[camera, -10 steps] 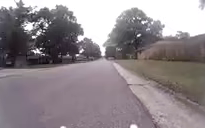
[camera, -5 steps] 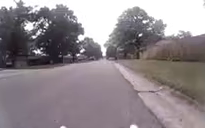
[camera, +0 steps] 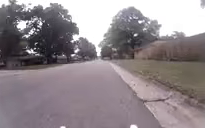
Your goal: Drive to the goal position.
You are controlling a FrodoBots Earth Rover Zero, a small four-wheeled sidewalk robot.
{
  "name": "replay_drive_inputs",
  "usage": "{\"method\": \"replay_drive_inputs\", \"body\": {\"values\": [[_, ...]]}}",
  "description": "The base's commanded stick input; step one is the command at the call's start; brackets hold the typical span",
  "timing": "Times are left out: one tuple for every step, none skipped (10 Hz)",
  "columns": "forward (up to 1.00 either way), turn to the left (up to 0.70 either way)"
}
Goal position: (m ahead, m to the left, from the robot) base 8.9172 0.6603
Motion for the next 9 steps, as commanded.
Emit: {"method": "replay_drive_inputs", "body": {"values": [[1.00,-0.02],[1.00,-0.40],[1.00,-0.37],[1.00,-0.28],[1.00,0.00],[1.00,0.00],[1.00,0.00],[1.00,0.00],[1.00,0.00]]}}
